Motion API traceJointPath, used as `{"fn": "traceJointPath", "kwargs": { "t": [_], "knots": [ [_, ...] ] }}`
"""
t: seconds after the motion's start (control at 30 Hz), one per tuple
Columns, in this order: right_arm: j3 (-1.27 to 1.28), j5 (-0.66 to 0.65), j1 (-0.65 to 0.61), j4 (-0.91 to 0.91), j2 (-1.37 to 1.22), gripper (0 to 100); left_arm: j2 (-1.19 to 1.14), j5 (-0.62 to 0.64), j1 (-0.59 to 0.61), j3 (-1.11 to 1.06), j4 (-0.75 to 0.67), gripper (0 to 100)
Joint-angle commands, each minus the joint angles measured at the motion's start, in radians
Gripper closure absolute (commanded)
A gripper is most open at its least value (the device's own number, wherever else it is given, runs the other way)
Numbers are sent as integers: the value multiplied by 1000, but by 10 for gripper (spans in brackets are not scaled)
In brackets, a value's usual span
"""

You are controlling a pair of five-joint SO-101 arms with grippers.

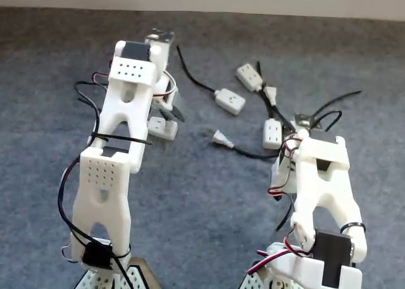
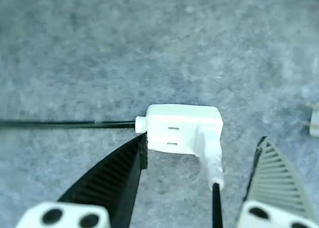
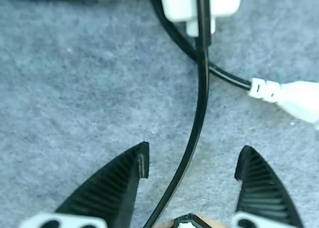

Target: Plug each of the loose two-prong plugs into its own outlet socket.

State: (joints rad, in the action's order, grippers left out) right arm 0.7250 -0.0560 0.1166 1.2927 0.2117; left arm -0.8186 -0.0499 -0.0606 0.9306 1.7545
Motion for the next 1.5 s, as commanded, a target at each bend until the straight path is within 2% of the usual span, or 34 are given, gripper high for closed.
{"fn": "traceJointPath", "kwargs": {
  "t": [0.0,0.23,0.3,0.37,0.6,0.9,1.2,1.4,1.47],
  "knots": [
    [30,2,5,-38,33,724,-8,-367,-18,10,5,659],
    [67,0,5,-74,33,724,-39,-953,1,7,6,659],
    [67,0,5,-74,33,724,-39,-1046,5,10,5,660],
    [67,0,5,-76,33,724,-41,-1088,5,10,-18,660],
    [67,0,5,-77,33,724,-140,-1096,10,-5,-140,673],
    [67,0,7,-76,33,724,-242,-1094,12,68,-193,924],
    [67,0,10,-76,33,724,-321,-1083,24,197,-201,937],
    [67,0,10,-77,33,724,-325,-875,15,487,-203,937],
    [67,0,10,-77,33,724,-329,-790,8,599,-241,937]
  ]
}}
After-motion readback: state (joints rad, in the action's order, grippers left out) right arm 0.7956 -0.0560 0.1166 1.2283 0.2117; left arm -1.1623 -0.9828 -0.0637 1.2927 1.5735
